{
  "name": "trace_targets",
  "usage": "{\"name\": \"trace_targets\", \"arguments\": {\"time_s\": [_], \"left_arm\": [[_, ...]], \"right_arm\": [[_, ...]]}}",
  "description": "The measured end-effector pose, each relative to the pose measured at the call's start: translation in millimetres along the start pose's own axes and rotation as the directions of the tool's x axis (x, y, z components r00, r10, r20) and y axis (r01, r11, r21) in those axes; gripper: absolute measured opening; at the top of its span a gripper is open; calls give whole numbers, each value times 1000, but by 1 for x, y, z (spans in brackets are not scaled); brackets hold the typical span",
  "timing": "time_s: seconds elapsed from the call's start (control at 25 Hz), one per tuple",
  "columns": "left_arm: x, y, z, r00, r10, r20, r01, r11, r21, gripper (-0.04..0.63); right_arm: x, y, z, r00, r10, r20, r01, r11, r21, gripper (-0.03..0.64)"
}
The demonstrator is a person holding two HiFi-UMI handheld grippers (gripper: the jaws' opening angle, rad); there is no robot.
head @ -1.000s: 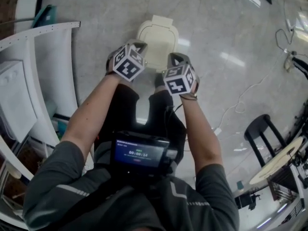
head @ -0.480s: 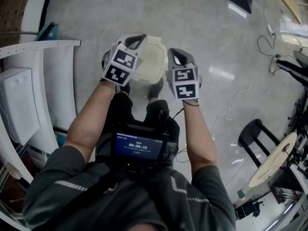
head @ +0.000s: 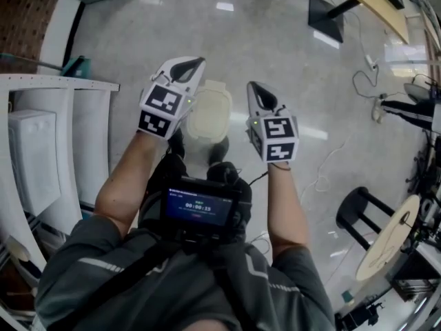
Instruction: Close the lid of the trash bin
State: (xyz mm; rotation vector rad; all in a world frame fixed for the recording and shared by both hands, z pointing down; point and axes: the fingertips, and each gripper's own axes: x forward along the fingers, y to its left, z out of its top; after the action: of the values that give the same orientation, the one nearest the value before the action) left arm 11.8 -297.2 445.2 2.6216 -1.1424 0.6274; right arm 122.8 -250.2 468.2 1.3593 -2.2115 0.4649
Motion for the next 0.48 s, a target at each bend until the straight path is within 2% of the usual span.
{"name": "trace_targets", "arguments": {"time_s": [0.12, 0.28, 0.48], "left_arm": [[-7, -1, 15, 1000, -3, 30, 2, 1000, 18, 6], [-18, 3, 31, 998, 0, 67, -2, 1000, 30, 6], [-30, 7, 52, 993, 4, 114, -8, 999, 33, 6]], "right_arm": [[-8, -7, 10, 1000, -8, 18, 8, 1000, 16, 11], [-19, -18, 35, 995, -16, 99, 10, 998, 55, 11], [-38, -34, 66, 984, -34, 178, 25, 998, 50, 11]]}}
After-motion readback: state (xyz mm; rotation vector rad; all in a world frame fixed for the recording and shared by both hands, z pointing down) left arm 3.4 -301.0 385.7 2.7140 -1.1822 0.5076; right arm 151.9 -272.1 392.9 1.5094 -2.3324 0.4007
